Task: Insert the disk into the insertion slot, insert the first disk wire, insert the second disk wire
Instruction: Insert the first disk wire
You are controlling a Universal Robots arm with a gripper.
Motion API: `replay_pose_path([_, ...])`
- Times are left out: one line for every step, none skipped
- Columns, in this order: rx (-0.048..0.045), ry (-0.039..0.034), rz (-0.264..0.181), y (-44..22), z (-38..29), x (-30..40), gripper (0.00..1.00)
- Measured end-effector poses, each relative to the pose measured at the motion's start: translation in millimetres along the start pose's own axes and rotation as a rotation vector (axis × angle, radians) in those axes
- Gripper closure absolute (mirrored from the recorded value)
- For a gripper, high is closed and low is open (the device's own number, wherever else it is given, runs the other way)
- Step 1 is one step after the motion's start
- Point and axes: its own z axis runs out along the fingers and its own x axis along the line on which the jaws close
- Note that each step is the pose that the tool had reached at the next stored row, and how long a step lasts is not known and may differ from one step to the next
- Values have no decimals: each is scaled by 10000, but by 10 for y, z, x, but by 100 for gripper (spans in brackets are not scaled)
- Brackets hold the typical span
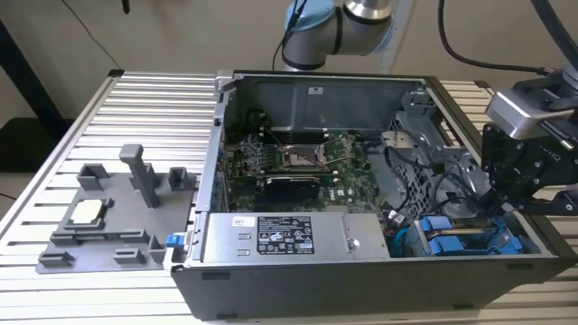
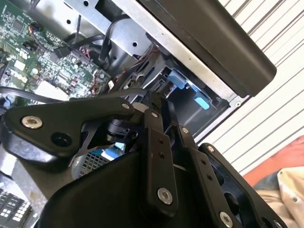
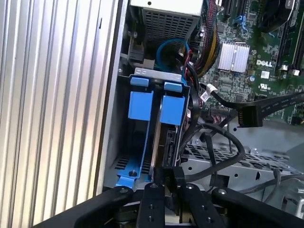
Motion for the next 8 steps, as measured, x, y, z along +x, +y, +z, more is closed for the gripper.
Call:
replay_pose_path([3, -19, 67, 0, 4, 0, 81])
replay_pose_path([3, -25, 123, 0, 8, 0, 81])
replay_pose_path([5, -31, 176, 0, 13, 0, 81])
replay_pose_path([6, -40, 230, 1, 19, 0, 81])
replay_pose_path([8, -52, 282, 1, 24, 1, 81])
replay_pose_path([10, -71, 332, 1, 28, 1, 81])
replay_pose_path([13, -89, 374, 1, 30, 1, 81])
replay_pose_path([13, -90, 383, 1, 30, 1, 81])
